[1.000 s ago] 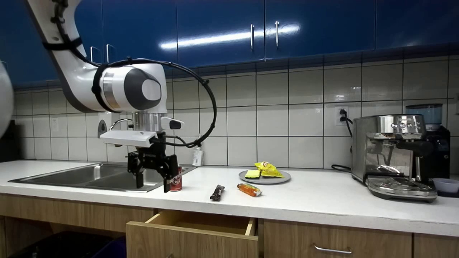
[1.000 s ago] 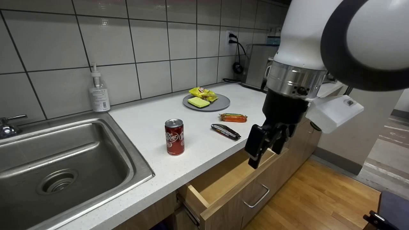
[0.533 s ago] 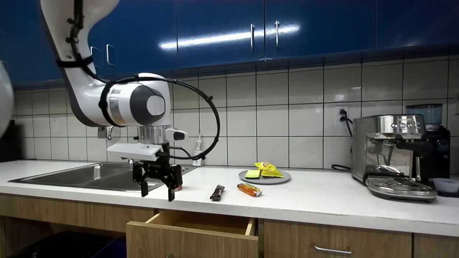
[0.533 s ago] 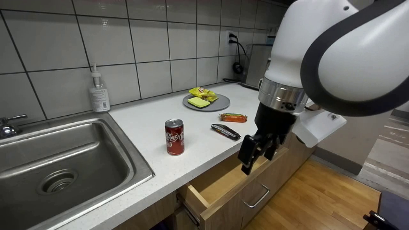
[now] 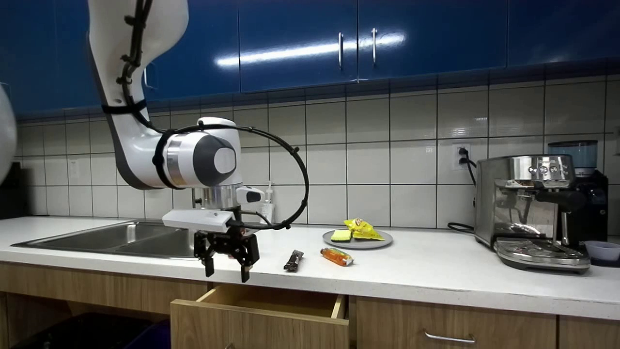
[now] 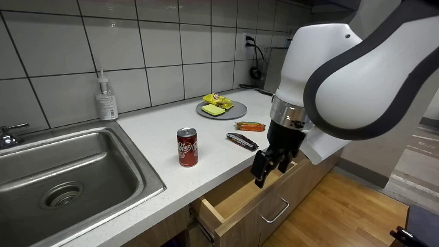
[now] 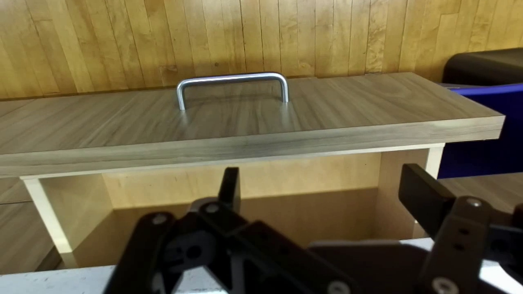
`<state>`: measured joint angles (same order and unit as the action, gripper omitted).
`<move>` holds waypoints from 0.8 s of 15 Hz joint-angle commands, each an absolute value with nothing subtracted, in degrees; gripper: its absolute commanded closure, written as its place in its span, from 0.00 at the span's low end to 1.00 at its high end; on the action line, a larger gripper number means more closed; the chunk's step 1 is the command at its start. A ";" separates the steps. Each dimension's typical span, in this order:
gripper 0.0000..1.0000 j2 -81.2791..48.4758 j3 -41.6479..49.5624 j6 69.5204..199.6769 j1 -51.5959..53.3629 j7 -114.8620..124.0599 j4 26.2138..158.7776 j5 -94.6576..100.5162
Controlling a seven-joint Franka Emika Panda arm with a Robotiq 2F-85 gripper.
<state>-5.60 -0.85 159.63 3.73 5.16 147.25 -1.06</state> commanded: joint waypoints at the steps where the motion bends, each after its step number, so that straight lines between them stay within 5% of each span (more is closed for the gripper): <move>1: 0.00 -9.76 -0.07 161.00 3.08 5.86 143.83 1.09; 12: 0.00 -17.11 1.89 161.16 3.85 6.70 137.00 1.12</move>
